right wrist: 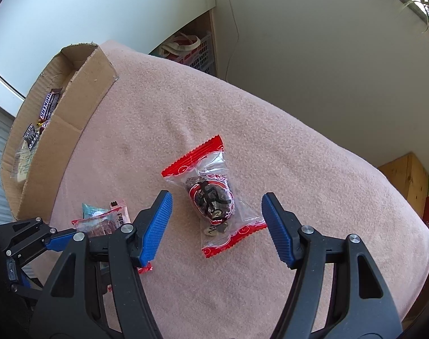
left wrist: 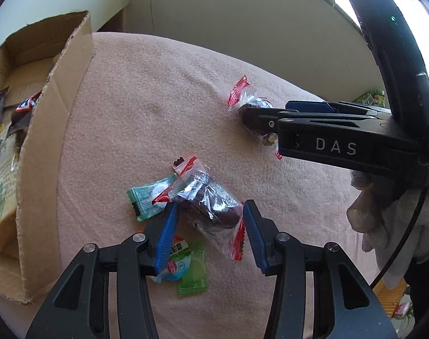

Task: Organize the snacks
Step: 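Move both grippers back over the red-wrapped candy and jerky packet, then grasp the clear jerky packet with the left gripper while the right gripper grasps the red-wrapped candy, then carry the jerky packet and red-wrapped candy over the cardboard box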

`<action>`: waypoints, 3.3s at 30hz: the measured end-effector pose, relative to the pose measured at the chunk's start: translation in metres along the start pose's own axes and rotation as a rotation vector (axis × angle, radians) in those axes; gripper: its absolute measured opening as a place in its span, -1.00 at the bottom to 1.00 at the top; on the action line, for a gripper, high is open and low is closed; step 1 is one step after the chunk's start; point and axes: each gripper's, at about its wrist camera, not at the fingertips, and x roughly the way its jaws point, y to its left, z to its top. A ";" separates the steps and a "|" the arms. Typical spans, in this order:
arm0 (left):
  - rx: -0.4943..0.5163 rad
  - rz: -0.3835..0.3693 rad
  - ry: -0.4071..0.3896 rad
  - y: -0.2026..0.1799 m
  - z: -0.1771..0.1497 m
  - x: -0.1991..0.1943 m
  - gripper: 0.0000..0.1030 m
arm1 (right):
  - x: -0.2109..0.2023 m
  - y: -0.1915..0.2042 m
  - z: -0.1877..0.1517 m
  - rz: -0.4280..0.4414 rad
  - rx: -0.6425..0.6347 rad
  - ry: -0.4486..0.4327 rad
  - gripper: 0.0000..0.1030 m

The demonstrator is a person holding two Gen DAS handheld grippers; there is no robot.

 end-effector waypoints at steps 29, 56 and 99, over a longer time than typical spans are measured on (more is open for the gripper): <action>0.050 -0.071 -0.044 -0.007 0.010 0.010 -0.21 | 0.015 -0.017 -0.003 0.032 0.026 0.009 -0.30; -0.008 -0.072 -0.207 0.038 -0.011 -0.062 -0.22 | -0.060 0.019 -0.015 0.083 0.019 -0.125 -0.30; -0.198 0.076 -0.308 0.157 -0.045 -0.122 -0.22 | -0.040 0.202 0.066 0.185 -0.234 -0.102 -0.30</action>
